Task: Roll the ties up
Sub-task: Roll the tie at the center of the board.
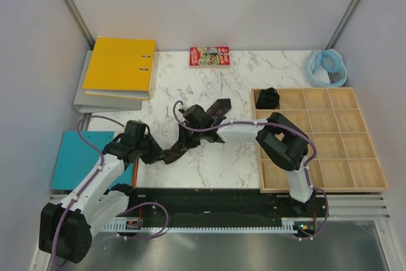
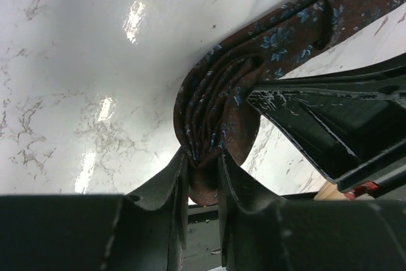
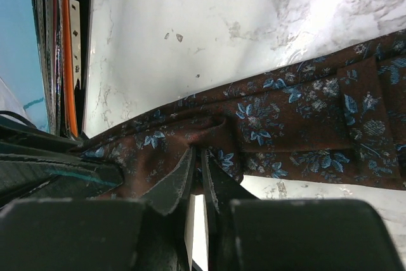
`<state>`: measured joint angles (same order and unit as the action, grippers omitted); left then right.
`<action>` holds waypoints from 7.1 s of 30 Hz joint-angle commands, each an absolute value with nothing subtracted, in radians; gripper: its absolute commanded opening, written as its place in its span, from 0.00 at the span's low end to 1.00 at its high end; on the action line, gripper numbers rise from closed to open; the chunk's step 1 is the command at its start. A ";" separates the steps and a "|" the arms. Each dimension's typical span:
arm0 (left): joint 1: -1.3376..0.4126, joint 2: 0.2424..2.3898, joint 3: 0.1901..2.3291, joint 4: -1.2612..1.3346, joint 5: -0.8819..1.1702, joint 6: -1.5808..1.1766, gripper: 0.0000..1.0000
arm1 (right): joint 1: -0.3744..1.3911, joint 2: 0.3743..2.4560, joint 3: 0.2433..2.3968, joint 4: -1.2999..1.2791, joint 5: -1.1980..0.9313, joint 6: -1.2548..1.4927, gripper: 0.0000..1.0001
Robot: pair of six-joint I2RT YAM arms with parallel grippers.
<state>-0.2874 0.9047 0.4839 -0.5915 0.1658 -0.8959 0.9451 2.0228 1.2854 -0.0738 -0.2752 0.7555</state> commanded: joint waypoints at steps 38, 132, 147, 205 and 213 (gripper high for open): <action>-0.290 1.224 0.802 -0.675 0.147 -0.712 0.02 | 1.005 2.097 1.374 -0.084 -0.255 0.795 0.13; -0.043 1.194 0.916 -0.736 0.107 -0.575 0.58 | 1.022 1.687 1.216 -0.146 -0.101 0.534 0.17; -0.043 0.865 0.646 -0.684 0.184 -0.752 0.57 | 0.976 2.023 1.630 -0.327 -0.164 0.548 0.14; -0.110 1.167 0.387 -0.089 0.201 -0.752 0.64 | 0.859 2.203 1.529 -0.193 -0.299 0.551 0.11; -0.146 1.255 0.433 -0.071 0.180 -0.765 0.50 | 0.850 2.240 1.542 -0.189 -0.311 0.551 0.11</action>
<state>-0.1219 1.1980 0.4076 -0.0715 0.2211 -0.7696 0.8585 2.1735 1.5345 -0.1596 -0.3412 0.5636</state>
